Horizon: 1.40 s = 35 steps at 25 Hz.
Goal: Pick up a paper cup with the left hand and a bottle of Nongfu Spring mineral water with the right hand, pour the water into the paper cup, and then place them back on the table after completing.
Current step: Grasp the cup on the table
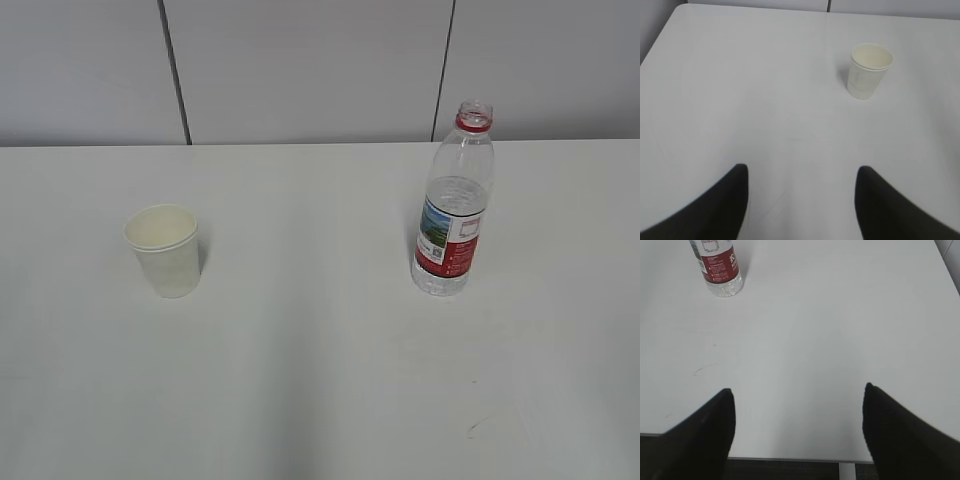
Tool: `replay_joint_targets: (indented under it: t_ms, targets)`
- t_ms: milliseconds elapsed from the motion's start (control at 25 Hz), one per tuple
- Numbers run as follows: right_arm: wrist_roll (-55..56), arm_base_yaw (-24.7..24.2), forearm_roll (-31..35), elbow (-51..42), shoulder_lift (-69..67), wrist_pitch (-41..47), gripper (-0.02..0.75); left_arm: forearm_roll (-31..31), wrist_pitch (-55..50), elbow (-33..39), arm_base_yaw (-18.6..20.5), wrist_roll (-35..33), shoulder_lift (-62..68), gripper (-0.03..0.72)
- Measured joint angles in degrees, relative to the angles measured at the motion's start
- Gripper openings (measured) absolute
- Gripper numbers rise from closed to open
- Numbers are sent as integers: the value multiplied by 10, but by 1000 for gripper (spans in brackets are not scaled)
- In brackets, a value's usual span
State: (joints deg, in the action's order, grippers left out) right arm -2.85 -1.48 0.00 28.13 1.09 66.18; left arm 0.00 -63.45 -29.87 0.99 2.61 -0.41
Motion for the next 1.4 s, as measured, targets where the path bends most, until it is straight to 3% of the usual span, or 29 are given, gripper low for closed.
replay_joint_targets:
  t_ms: [1040,1400]
  targets:
    - [0,0,0,0,0,0,587,0,0,0,0,0,0,426]
    - [0,0,0,0,0,0,587,-51,3,0,-4,0,0,426]
